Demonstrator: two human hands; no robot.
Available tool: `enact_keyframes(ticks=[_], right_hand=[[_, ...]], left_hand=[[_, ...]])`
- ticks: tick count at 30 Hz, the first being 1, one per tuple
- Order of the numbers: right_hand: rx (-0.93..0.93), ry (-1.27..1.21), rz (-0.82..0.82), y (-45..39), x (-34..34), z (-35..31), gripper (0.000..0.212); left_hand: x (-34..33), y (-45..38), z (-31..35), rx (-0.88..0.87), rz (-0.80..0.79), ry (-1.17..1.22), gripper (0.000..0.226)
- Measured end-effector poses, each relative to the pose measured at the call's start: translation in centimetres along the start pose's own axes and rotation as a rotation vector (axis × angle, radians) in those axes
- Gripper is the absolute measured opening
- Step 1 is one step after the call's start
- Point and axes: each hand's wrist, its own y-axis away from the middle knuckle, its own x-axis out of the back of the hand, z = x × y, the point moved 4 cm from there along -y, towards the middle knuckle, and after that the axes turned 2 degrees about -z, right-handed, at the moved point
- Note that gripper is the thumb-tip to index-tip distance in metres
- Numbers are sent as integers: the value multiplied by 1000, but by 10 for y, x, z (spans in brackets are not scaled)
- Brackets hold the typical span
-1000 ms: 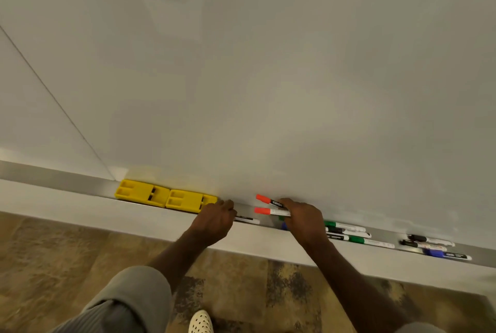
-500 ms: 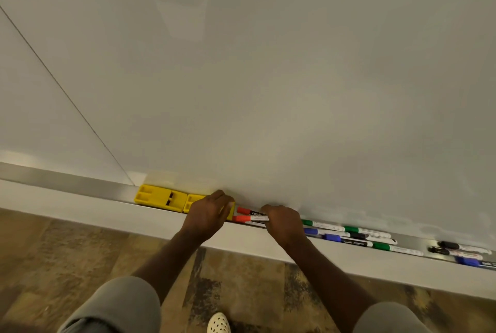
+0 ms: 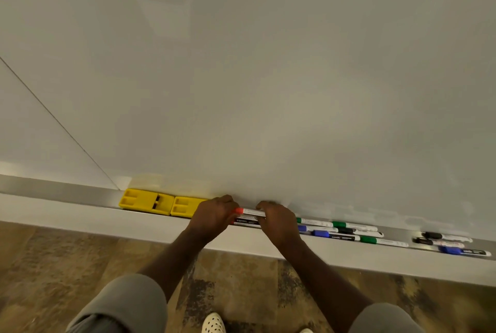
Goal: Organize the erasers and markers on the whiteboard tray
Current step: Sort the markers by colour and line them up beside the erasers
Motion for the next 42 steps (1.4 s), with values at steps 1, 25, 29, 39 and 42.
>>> enact_keyframes(ticks=[1,25,29,39,42], right_hand=[[-11,-21,16,2,2,3,25],[-181,-266,228,64,35,105,31],[-197,-260,248,77,46,133,30],[-141,-256,353,98,87,189,25],[-147,-264,377,102,101,211,24]], left_hand=[[-2,-2,-1,24,-7,-9,18],[-14,-10,28,179,-35,-72,15],[-22,-17,39,183,-38,-94,23],[-30,-26,84,122,-21,-21,20],[-37,-40,121,-4,-39,19,14]])
